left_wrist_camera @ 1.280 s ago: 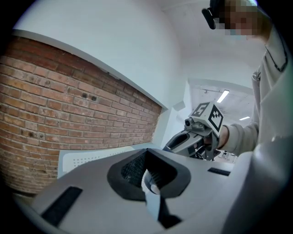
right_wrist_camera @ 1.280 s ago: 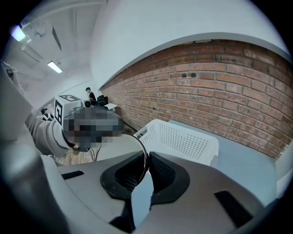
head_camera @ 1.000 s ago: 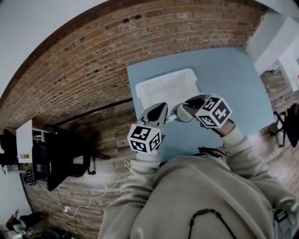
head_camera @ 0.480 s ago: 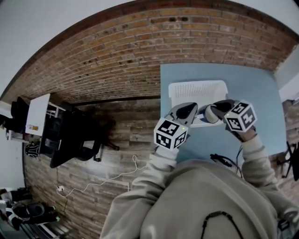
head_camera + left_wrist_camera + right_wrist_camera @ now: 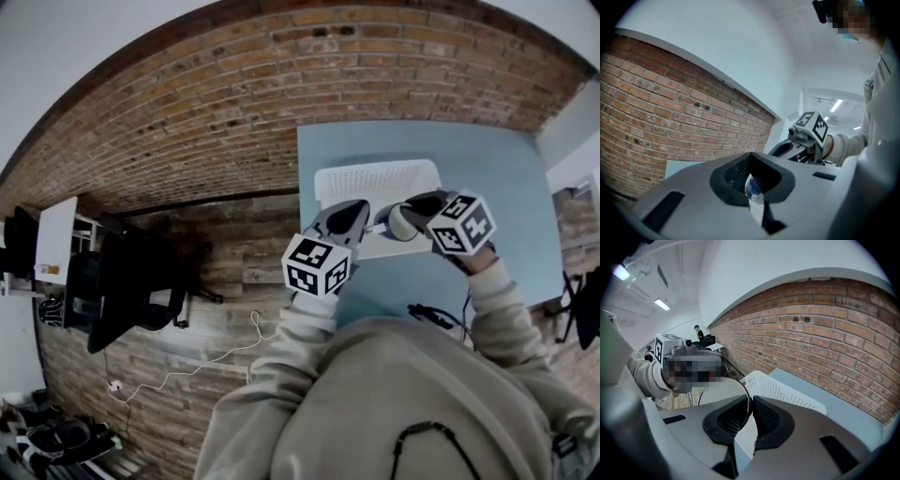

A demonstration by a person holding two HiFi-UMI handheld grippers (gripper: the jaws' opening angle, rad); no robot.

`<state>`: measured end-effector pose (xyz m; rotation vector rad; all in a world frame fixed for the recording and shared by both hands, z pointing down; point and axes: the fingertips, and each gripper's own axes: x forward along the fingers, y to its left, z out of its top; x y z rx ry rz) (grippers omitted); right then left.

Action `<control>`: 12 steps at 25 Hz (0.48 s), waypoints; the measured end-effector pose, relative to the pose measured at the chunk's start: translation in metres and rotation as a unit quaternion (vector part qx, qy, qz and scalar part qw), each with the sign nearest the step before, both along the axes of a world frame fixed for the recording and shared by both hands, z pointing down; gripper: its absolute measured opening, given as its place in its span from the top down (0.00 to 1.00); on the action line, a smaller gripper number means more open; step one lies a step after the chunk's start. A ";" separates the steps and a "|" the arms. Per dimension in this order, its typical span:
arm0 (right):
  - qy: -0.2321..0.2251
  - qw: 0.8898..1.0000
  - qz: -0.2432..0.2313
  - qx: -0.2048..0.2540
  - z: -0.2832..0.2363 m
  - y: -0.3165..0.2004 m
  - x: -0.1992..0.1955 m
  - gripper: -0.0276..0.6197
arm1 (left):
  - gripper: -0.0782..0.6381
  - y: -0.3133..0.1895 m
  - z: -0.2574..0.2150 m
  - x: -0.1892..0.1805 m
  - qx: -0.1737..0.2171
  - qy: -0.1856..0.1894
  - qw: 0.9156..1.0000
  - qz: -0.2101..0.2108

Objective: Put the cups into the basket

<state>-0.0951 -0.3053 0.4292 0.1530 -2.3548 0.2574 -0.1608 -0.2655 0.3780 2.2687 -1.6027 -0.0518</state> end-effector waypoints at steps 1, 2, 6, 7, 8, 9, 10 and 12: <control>0.002 1.000 0.001 -0.003 0.003 -0.004 -0.003 0.89 | 0.90 -0.005 0.004 -0.001 -0.006 0.001 1.000 0.002; 0.004 1.000 0.001 -0.005 0.007 -0.009 -0.006 0.89 | 0.90 -0.009 0.008 -0.004 -0.011 0.003 1.000 0.002; 0.020 1.000 -0.004 -0.015 0.027 -0.028 -0.018 0.89 | 0.90 -0.030 0.026 -0.015 -0.031 0.012 0.999 -0.001; 0.024 1.000 -0.004 -0.020 0.034 -0.032 -0.020 0.89 | 0.90 -0.035 0.033 -0.016 -0.038 0.015 0.999 -0.001; 0.028 0.999 -0.005 -0.025 0.041 -0.036 -0.023 0.89 | 0.90 -0.040 0.040 -0.017 -0.044 0.018 0.999 -0.001; 0.034 0.999 -0.006 -0.028 0.049 -0.041 -0.026 0.89 | 0.90 -0.045 0.047 -0.019 -0.051 0.021 0.998 0.000; 0.040 0.999 -0.006 -0.031 0.057 -0.046 -0.029 0.89 | 0.90 -0.051 0.054 -0.021 -0.057 0.024 0.998 0.000; 0.053 0.998 -0.007 -0.036 0.075 -0.054 -0.035 0.89 | 0.90 -0.060 0.068 -0.024 -0.069 0.031 0.997 0.000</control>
